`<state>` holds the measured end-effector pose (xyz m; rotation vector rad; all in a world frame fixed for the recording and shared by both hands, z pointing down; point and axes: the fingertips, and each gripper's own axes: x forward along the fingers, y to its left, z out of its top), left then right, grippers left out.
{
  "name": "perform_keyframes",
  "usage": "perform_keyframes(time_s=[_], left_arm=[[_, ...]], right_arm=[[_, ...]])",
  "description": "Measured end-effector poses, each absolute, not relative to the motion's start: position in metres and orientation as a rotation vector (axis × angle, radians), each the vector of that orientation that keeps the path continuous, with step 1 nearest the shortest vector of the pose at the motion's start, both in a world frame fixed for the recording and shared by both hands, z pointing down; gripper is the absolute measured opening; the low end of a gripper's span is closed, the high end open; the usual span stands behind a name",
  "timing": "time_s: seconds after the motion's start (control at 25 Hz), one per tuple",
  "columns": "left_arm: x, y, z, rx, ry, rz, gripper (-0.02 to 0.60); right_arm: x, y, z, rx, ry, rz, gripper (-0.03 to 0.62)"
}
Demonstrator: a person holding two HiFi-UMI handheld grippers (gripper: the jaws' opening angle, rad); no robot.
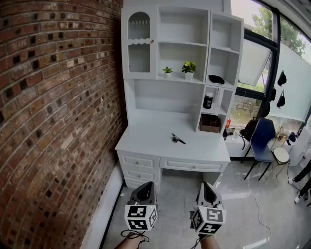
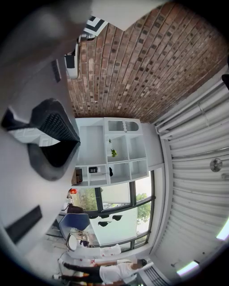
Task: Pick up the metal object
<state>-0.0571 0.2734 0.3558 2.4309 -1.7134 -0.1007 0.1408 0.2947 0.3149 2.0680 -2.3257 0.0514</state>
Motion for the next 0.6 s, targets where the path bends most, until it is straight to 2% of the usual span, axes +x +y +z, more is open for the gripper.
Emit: perform_keyframes(time_s=[0.6], left_arm=[[-0.062, 0.271, 0.363, 2.411, -1.725, -0.08, 0.008]], right_arm=[[0.138, 0.295, 0.328, 2.051, -2.37, 0.138, 0.002]])
